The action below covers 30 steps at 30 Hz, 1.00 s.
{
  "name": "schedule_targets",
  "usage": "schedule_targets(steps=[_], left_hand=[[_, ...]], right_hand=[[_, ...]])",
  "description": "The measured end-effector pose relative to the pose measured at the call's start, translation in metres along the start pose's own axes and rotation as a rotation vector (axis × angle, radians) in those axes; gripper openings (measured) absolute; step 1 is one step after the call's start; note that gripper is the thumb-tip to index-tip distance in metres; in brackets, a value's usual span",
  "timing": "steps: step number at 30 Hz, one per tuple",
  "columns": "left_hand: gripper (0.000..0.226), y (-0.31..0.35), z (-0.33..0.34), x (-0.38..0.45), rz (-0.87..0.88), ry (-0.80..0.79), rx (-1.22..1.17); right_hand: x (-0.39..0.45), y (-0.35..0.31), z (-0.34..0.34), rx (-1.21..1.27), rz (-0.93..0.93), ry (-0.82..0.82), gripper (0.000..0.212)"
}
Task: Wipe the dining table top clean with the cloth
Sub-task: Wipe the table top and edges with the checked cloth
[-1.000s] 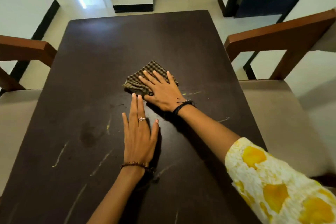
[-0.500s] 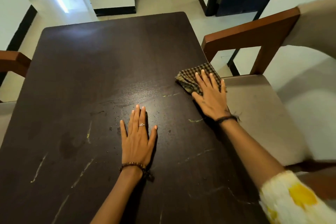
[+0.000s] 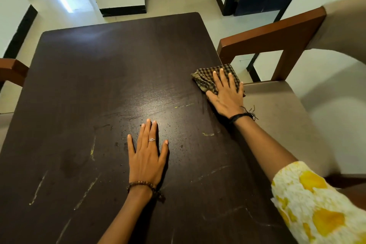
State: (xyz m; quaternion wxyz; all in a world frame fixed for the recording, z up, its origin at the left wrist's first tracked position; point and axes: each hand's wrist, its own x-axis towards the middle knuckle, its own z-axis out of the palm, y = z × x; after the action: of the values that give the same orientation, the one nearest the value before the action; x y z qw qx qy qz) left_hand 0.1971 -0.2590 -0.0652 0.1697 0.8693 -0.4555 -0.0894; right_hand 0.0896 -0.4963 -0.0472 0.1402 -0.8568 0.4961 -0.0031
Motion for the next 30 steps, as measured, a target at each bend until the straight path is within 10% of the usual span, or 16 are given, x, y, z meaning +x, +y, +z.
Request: schedule_targets(steps=[14, 20, 30], left_hand=[[0.061, -0.001, 0.002, 0.001, 0.007, 0.033, -0.091], [0.051, -0.002, -0.01, -0.001, -0.112, 0.166, -0.687], [0.047, -0.082, -0.053, -0.016, -0.137, 0.22, -0.679]], right_hand=[[-0.117, 0.012, 0.017, -0.093, 0.109, 0.043, 0.071], [-0.102, -0.053, 0.032, -0.018, 0.298, 0.106, 0.079], [-0.128, -0.183, 0.072, -0.011, -0.115, 0.058, 0.076]])
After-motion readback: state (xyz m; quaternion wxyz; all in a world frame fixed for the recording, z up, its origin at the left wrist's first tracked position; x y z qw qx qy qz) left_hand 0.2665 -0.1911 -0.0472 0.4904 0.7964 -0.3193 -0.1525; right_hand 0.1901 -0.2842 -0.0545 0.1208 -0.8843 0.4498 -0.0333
